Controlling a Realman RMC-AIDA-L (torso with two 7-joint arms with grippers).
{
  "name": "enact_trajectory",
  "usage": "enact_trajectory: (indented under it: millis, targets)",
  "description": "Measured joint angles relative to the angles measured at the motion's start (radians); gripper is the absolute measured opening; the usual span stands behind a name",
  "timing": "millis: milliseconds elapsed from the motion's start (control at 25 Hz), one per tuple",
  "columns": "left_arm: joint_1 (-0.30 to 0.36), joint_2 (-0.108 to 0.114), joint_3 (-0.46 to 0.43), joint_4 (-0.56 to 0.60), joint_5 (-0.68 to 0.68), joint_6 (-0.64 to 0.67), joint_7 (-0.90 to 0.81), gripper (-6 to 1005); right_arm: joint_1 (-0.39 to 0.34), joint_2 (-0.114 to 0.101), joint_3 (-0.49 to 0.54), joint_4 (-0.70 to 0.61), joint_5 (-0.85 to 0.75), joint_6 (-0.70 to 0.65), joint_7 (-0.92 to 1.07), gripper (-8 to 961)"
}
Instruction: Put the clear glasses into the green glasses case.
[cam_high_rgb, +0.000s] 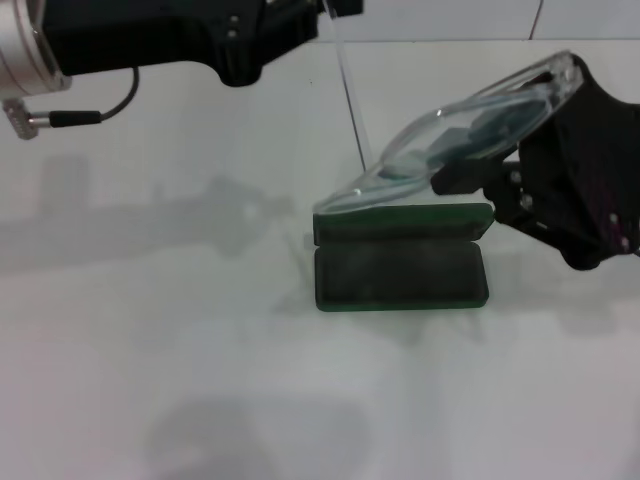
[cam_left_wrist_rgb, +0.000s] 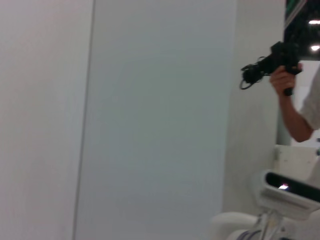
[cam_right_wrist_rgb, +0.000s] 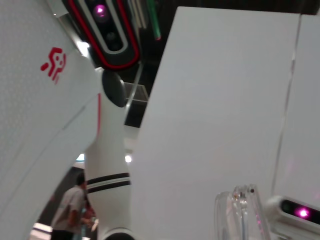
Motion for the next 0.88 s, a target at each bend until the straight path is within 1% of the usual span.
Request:
enact_trajectory:
  millis: [280,600,760,880]
  targets:
    - [0.003,0.001,0.009,0.007,-0.061,0.063,-0.008,33,-0.005,-0.001,0.013,0.016,0.004,0.027,-0.013,58]
    - [0.005,0.000,0.011,0.007,-0.072,0.110,-0.018,34,-0.002,-0.001,0.013,0.017,0.004,0.046,-0.013,58]
    - [0.006,0.002,-0.019,0.007,-0.047,0.094,-0.010,34,0.001,-0.001,0.013,0.016,0.004,0.040,-0.013,56]
    - [0.005,0.004,-0.073,0.007,-0.001,0.078,0.000,34,-0.002,0.000,0.013,0.009,0.005,0.038,-0.014,55]
